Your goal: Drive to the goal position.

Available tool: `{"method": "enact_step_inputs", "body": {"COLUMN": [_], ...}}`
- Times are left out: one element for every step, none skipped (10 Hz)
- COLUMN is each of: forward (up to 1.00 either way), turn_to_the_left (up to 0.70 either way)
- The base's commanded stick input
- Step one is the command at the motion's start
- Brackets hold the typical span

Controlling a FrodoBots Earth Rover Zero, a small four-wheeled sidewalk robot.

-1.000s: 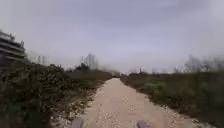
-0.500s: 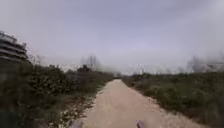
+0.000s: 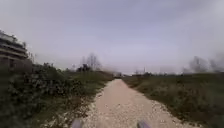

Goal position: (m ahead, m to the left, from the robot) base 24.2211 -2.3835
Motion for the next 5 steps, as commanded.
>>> {"method": "enact_step_inputs", "body": {"forward": [0.7, 0.7, 0.7, 0.7, 0.7], "turn_to_the_left": [0.0, 0.0, 0.0, 0.0, 0.0]}}
